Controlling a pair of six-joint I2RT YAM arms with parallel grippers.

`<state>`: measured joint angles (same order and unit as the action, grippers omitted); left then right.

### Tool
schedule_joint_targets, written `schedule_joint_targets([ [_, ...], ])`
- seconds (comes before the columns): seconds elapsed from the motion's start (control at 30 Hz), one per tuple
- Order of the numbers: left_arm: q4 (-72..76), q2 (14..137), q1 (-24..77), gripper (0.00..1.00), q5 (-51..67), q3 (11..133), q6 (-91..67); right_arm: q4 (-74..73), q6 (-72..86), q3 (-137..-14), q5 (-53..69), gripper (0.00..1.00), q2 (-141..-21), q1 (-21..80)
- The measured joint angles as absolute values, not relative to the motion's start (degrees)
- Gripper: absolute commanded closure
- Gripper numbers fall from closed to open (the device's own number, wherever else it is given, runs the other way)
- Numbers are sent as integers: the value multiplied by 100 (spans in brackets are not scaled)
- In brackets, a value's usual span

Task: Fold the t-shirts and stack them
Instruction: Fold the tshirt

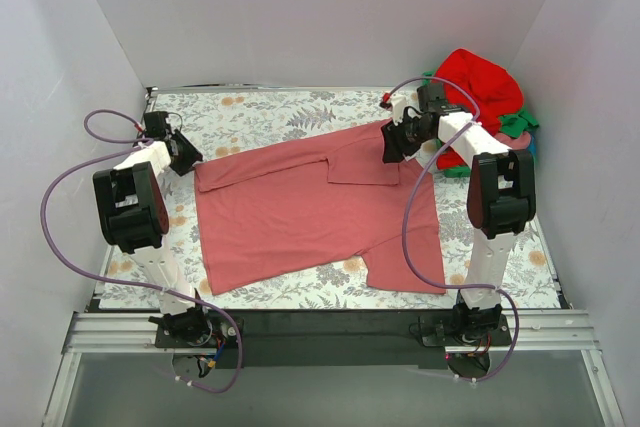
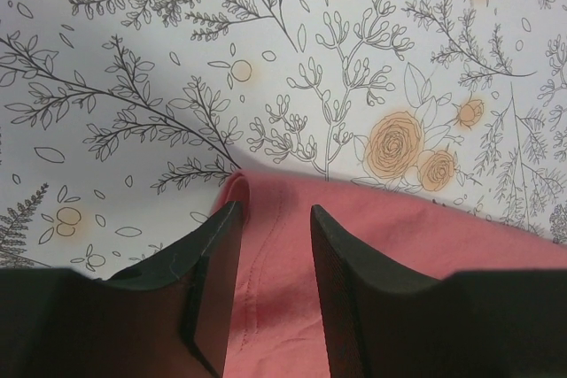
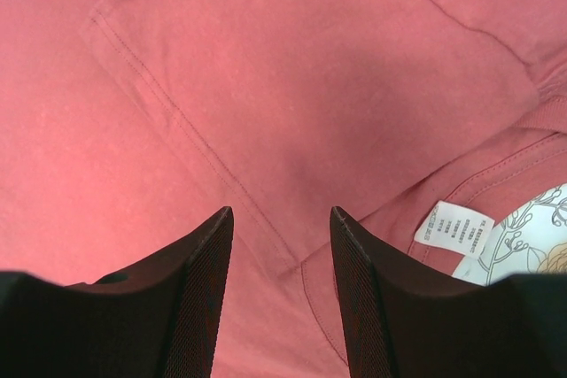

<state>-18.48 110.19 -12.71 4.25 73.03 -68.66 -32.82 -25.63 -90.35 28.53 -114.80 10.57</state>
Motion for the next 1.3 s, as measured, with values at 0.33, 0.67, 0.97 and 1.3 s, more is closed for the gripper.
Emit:
schedule_joint_targets([
  [0.33, -1927, 11065, -1271, 92, 423, 7279, -6932, -3256, -2545, -9006, 2871, 45, -11480, 1007],
  [0.67, -2023, 11316, -1286, 100, 257, 7559, -6947, -3238, -2545, -8877, 2893, 45, -11480, 950],
  [0.97, -2084, 11555, -1288, 95, 69, 8042, -6919, -3157, -2545, -8794, 2893, 45, -11461, 921],
  [1.3, -2327, 11764, -1302, 55, -93, 8372, -6834, -3140, -2620, -8521, 2860, 44, -11185, 871],
])
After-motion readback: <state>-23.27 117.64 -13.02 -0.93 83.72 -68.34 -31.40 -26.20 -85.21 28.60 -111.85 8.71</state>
